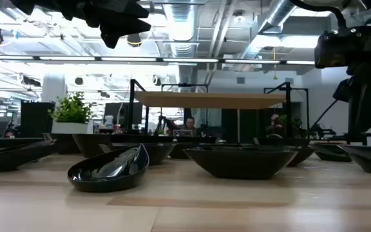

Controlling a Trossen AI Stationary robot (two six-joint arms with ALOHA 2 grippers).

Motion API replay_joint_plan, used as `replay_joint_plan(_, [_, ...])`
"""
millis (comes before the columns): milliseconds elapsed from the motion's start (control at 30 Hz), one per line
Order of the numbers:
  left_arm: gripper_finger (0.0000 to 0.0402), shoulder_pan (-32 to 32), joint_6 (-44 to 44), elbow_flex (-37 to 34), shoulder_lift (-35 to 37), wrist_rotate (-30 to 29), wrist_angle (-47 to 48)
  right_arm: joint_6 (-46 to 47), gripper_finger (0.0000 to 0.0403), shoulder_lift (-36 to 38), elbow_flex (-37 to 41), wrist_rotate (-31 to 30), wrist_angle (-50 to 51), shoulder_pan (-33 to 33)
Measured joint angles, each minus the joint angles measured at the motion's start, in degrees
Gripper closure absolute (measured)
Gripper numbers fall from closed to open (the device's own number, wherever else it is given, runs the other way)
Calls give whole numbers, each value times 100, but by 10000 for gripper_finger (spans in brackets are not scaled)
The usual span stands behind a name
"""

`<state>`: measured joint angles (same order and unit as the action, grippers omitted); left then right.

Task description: Pick & Place Mini shaped plates

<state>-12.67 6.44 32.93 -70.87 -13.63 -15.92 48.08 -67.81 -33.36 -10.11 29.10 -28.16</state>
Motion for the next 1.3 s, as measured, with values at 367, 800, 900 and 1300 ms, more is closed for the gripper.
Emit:
replay_joint_plan(367, [243,2,0,0,0,0,-2,144,285,0,0,-2,0,0])
replay_joint_plan(800, [243,0,0,0,0,-1,-2,320,285,-617,4,-21,-293,-342])
replay_joint_plan(900, [243,0,0,0,0,0,-4,311,285,-822,4,-22,-372,-330])
replay_joint_plan(1300, [243,0,0,0,0,-1,-9,299,285,-1092,0,5,-450,-321])
